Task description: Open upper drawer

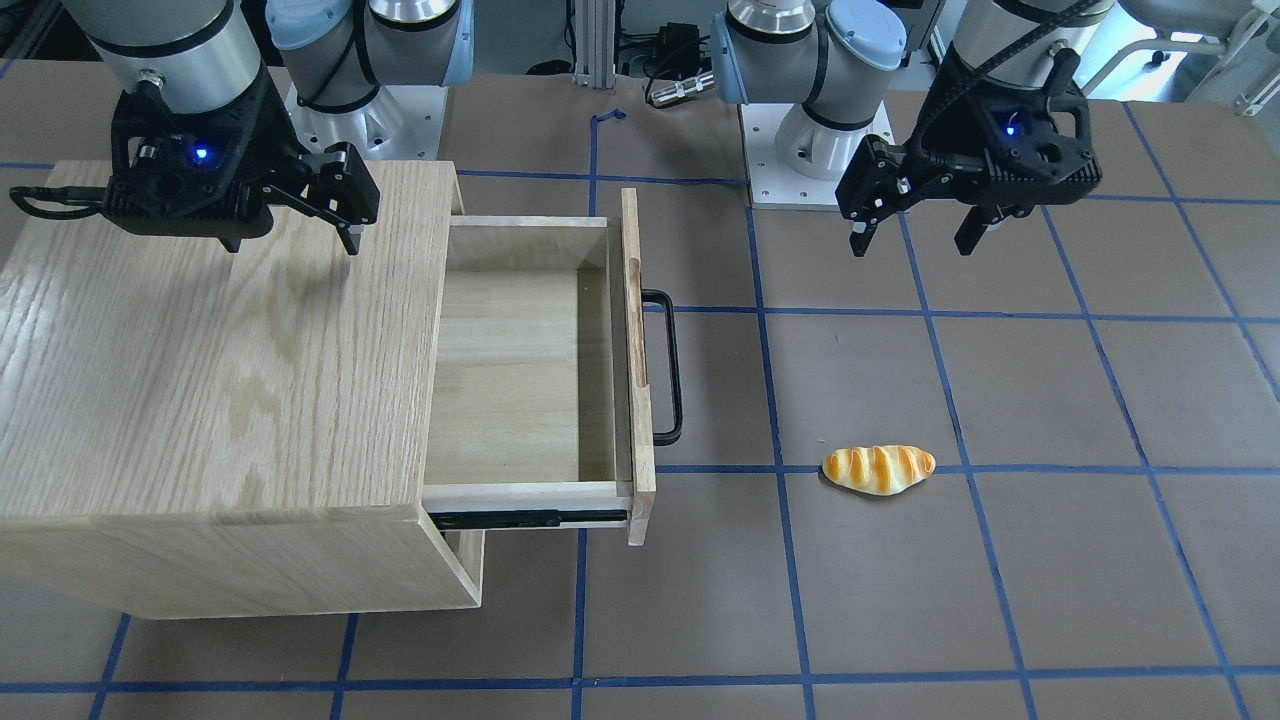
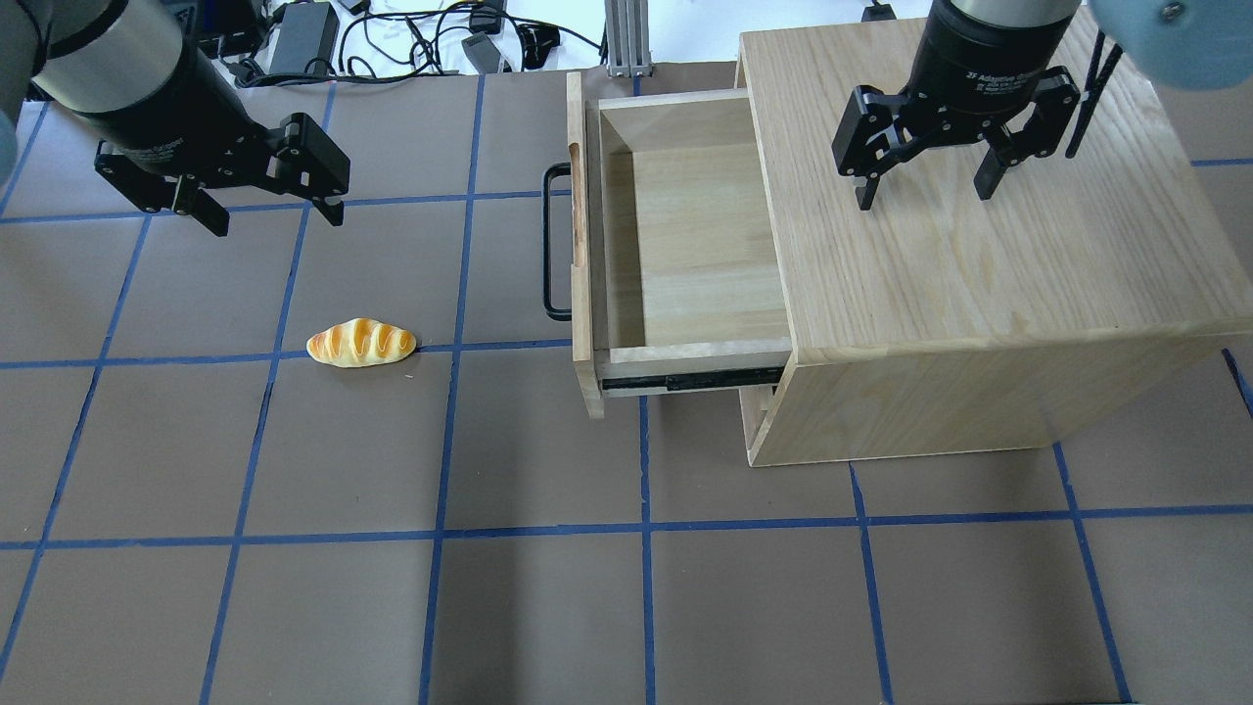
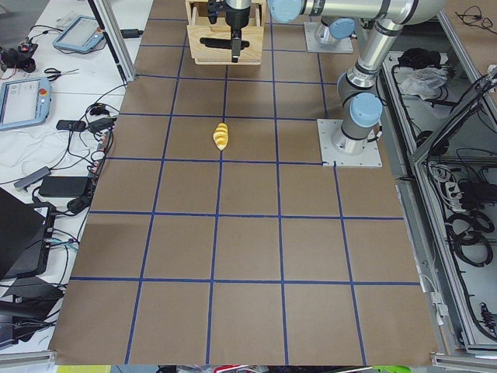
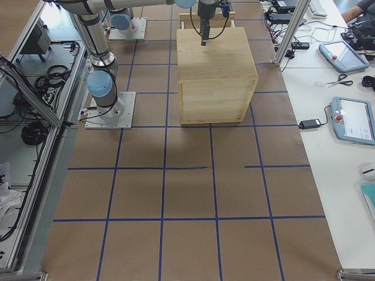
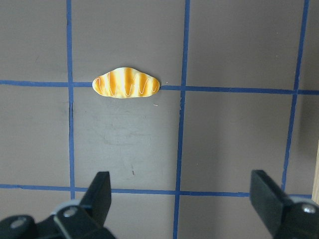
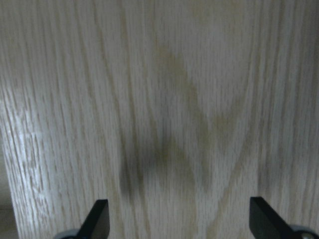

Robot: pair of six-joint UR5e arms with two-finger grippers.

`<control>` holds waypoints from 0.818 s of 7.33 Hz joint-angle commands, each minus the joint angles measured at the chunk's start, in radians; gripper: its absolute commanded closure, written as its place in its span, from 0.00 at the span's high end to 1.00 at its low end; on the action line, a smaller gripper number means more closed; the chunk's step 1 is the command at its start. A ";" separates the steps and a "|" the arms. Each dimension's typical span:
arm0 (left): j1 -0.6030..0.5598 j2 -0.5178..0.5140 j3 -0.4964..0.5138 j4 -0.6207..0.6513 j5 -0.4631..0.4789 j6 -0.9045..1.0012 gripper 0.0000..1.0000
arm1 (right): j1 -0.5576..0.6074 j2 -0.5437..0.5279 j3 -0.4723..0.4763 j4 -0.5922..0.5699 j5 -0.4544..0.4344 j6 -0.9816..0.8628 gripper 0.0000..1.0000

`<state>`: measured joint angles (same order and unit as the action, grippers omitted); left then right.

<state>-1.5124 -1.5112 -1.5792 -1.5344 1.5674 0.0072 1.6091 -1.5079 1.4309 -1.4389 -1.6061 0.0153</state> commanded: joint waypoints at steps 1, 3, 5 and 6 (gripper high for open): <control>-0.002 0.005 0.002 -0.001 -0.006 -0.003 1.00 | 0.000 0.000 0.000 0.000 0.000 0.000 1.00; -0.008 -0.004 0.001 -0.006 -0.006 -0.009 1.00 | 0.000 0.000 -0.001 0.000 0.000 0.000 1.00; -0.008 0.008 0.004 -0.030 -0.001 -0.016 1.00 | 0.000 0.000 0.000 0.000 0.000 0.000 1.00; -0.006 0.006 0.010 -0.030 -0.001 -0.015 1.00 | 0.000 0.000 -0.001 0.000 0.000 0.000 1.00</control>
<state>-1.5198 -1.5066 -1.5747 -1.5581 1.5652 -0.0071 1.6091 -1.5079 1.4303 -1.4389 -1.6061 0.0152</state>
